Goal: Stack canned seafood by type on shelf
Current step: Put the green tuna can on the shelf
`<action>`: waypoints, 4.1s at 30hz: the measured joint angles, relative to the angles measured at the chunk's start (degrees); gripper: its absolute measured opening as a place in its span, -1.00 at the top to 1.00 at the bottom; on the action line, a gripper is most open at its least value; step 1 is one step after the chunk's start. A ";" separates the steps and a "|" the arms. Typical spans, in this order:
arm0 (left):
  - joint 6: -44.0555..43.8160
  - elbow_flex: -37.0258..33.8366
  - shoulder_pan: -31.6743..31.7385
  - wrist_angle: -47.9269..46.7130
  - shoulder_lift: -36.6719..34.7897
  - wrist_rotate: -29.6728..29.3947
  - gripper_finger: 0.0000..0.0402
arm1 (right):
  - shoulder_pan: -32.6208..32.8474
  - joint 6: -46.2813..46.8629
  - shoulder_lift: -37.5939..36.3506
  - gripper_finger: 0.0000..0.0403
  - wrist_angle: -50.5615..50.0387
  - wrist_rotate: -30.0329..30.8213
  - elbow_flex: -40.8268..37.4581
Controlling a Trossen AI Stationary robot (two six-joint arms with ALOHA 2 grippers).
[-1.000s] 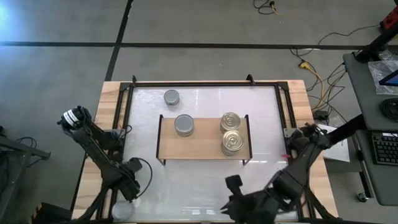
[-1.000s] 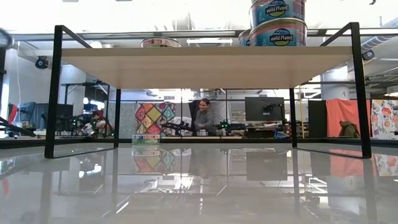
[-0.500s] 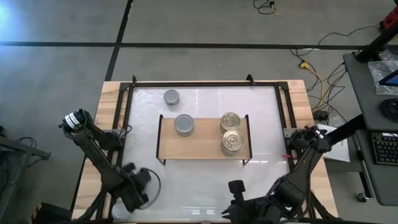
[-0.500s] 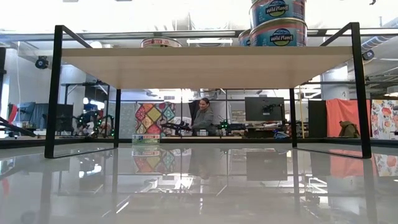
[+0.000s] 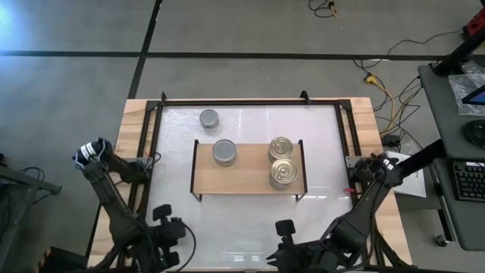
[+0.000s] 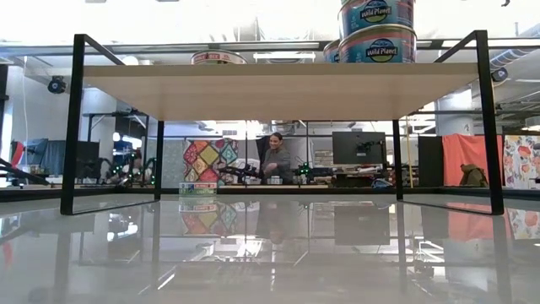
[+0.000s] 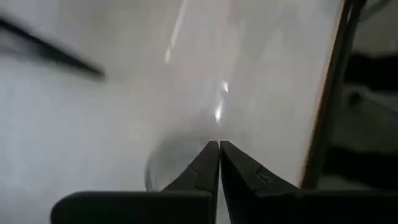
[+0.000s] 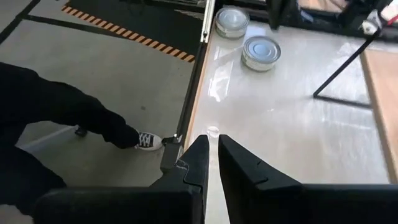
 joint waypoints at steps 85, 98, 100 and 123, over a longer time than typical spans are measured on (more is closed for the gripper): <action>35.35 -26.49 10.13 63.70 8.11 -13.63 -0.66 | -6.03 13.19 0.07 -0.35 28.87 -0.64 -33.45; 6.27 -21.88 -0.49 47.69 11.03 -22.26 -0.66 | -10.50 3.94 1.40 -0.11 43.11 -0.67 -39.90; 4.85 -21.65 -0.51 48.11 13.55 -22.66 -0.66 | -10.43 2.06 4.00 -0.06 41.56 -1.14 -36.71; 8.31 -16.30 2.00 52.46 22.97 -29.68 -0.63 | -7.34 13.68 22.41 -0.01 14.17 21.03 -15.58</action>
